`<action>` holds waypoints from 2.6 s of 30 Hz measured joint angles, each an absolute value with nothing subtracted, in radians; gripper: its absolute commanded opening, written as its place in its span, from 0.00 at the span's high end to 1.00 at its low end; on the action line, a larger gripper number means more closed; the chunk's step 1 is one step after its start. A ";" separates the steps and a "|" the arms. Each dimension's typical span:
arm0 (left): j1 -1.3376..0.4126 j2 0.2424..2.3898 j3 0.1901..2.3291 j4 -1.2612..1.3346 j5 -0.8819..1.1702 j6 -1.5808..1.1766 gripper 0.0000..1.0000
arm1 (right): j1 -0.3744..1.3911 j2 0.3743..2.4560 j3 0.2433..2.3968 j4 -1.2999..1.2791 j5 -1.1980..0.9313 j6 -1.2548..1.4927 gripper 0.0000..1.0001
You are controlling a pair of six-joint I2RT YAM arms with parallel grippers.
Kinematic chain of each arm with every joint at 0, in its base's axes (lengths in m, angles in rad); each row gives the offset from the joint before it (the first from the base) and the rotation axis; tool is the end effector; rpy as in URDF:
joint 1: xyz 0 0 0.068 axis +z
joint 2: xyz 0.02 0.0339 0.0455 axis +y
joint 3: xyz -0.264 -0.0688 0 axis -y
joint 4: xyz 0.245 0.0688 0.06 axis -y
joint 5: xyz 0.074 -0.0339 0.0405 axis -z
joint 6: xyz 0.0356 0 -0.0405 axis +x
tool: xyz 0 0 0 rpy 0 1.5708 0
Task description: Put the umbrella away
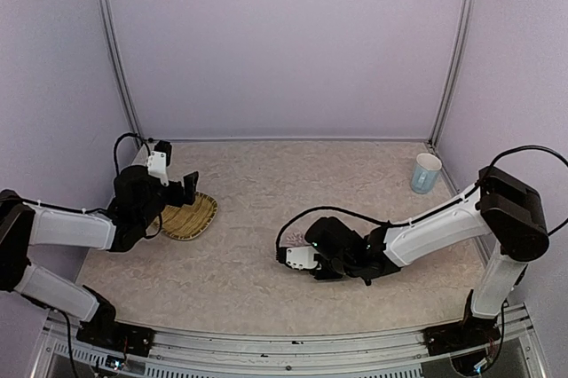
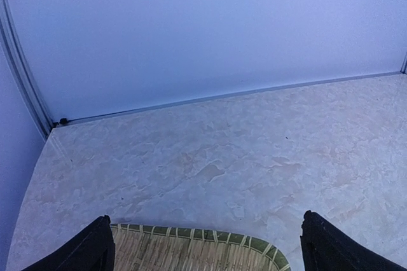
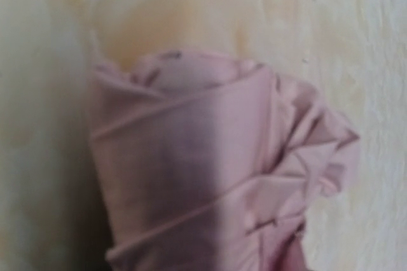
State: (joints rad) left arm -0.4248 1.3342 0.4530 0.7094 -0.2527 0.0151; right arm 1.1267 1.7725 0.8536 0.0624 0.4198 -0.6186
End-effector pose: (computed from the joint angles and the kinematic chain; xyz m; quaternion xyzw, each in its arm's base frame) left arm 0.2471 -0.1020 0.2008 0.0864 0.7585 -0.0355 0.6450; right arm 0.1588 0.2999 0.1333 -0.6551 0.6448 -0.1030 0.3800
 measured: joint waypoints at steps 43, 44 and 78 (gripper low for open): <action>-0.772 1.907 0.890 0.344 0.594 0.276 0.62 | 0.643 2.212 1.532 -0.653 -1.008 -0.408 0.45; -0.762 1.916 0.895 0.342 0.607 0.265 0.64 | 0.635 2.214 1.534 -0.639 -1.010 -0.394 0.45; -0.556 1.760 0.945 0.270 0.730 0.126 0.01 | 0.356 1.636 1.040 0.075 -0.574 0.096 0.00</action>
